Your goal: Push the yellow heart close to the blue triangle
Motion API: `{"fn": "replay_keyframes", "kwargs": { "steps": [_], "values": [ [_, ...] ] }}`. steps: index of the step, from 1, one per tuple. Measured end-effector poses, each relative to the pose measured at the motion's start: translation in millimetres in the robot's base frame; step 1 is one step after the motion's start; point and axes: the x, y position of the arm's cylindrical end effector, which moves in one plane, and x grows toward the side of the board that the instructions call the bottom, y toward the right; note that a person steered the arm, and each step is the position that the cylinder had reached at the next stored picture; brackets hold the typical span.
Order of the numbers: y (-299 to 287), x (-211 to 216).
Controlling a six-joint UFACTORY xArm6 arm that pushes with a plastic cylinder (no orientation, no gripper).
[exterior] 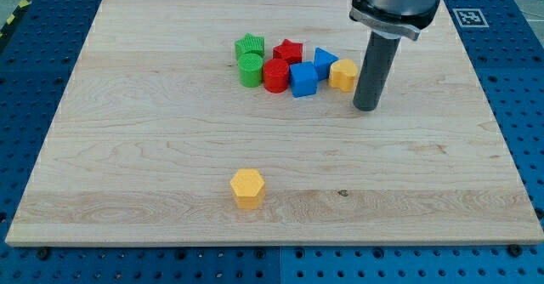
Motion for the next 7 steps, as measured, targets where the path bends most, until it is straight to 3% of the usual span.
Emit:
{"fn": "replay_keyframes", "kwargs": {
  "steps": [2, 7],
  "values": [
    [-13.1, 0.1],
    [-142.9, -1.6]
  ]
}}
